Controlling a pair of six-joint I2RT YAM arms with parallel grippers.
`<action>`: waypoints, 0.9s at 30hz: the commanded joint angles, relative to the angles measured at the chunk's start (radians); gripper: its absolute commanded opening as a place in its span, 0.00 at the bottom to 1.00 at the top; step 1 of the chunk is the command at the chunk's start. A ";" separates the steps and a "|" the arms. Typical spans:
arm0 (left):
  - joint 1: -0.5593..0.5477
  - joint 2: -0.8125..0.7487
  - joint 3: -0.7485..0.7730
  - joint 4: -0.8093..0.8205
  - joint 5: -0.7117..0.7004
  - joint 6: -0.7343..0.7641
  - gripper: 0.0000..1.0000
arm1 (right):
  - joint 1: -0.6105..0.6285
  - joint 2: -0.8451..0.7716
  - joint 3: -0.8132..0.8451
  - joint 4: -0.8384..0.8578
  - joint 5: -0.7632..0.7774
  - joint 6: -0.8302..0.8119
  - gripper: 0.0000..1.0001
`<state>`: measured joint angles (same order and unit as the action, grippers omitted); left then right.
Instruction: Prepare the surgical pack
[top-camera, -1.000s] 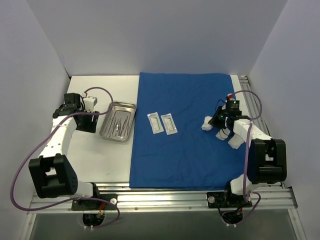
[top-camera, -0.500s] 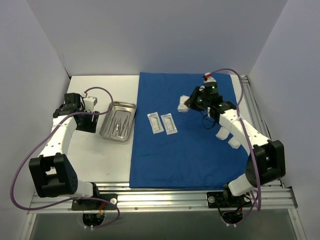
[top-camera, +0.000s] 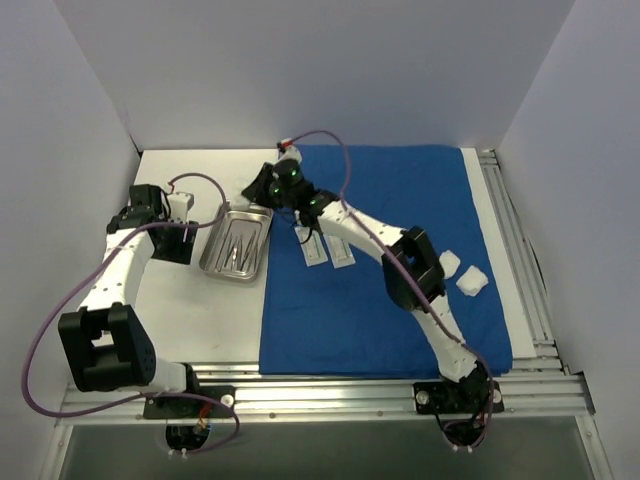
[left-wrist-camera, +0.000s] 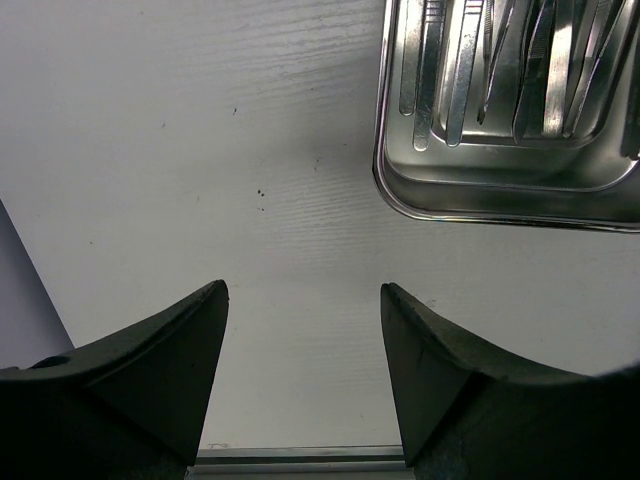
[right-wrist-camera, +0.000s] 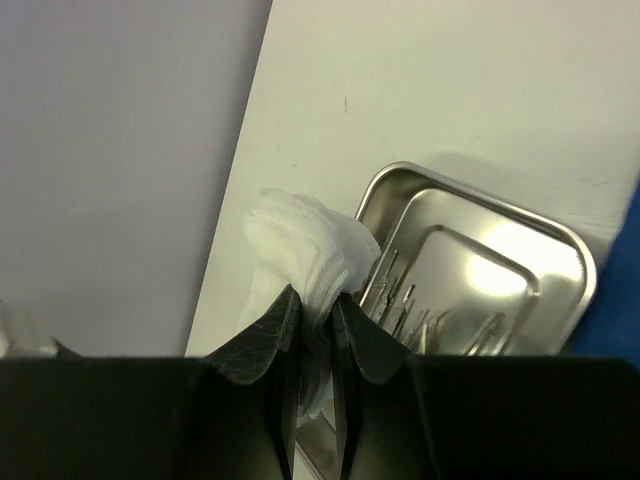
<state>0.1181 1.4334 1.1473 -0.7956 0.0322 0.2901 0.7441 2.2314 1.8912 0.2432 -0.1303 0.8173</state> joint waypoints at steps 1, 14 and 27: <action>0.006 -0.019 0.020 0.025 -0.023 -0.012 0.72 | 0.047 0.117 0.144 0.034 0.053 0.097 0.00; 0.006 -0.042 0.015 0.026 -0.018 -0.011 0.72 | 0.106 0.424 0.411 0.047 0.165 0.195 0.00; 0.006 -0.030 0.017 0.026 -0.017 -0.009 0.72 | 0.103 0.448 0.398 0.007 0.212 0.210 0.00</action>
<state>0.1181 1.4246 1.1473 -0.7925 0.0124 0.2897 0.8452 2.6781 2.2478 0.2604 0.0399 1.0210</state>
